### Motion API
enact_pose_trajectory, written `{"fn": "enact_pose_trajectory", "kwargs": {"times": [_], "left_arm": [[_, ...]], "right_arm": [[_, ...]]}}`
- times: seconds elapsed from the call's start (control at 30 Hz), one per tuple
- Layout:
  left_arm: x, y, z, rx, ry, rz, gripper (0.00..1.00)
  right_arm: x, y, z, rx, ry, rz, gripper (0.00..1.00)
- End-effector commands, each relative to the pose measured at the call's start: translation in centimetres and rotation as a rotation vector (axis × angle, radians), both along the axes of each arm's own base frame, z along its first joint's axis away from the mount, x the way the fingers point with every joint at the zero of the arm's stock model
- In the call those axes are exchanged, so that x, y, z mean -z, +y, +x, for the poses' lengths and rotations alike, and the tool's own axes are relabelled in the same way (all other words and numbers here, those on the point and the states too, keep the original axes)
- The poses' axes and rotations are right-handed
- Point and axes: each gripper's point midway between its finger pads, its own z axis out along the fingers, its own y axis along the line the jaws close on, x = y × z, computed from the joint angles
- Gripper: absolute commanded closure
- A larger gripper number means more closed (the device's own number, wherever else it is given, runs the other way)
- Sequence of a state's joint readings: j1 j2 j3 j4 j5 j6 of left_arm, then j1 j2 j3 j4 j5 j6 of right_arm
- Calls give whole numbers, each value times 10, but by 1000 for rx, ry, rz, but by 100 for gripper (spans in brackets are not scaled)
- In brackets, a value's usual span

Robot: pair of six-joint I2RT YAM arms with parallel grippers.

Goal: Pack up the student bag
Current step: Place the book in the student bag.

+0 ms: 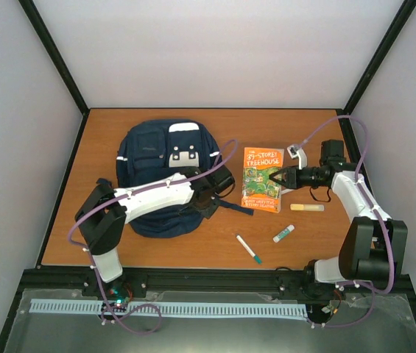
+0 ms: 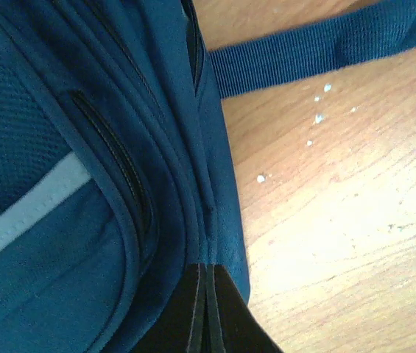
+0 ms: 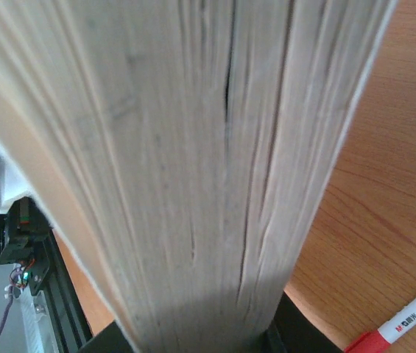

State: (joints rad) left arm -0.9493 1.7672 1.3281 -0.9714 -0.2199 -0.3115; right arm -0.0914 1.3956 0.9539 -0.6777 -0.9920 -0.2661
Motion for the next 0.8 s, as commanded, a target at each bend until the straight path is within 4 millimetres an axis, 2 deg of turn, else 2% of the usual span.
{"fn": "enact_pose_trajectory", "kwargs": {"times": [0.0, 0.1, 0.13, 0.37, 0.57, 0.77], "left_arm": [[-16, -10, 16, 17, -79, -13, 96], [-18, -6, 15, 20, -79, 6, 65], [-18, -5, 15, 21, -83, 8, 61], [-6, -8, 13, 45, -57, 13, 63], [2, -7, 18, 70, -66, 61, 71], [1, -18, 13, 167, -140, 126, 62]], "right_arm": [[-20, -2, 0, -12, -77, 49, 97], [-19, -4, 1, -7, -72, 54, 97], [-18, -4, 2, -6, -67, 57, 97], [-15, -3, 3, -12, -48, 70, 97], [-15, -4, 2, -9, -48, 69, 97], [-16, -5, 3, -8, -49, 71, 97]]}}
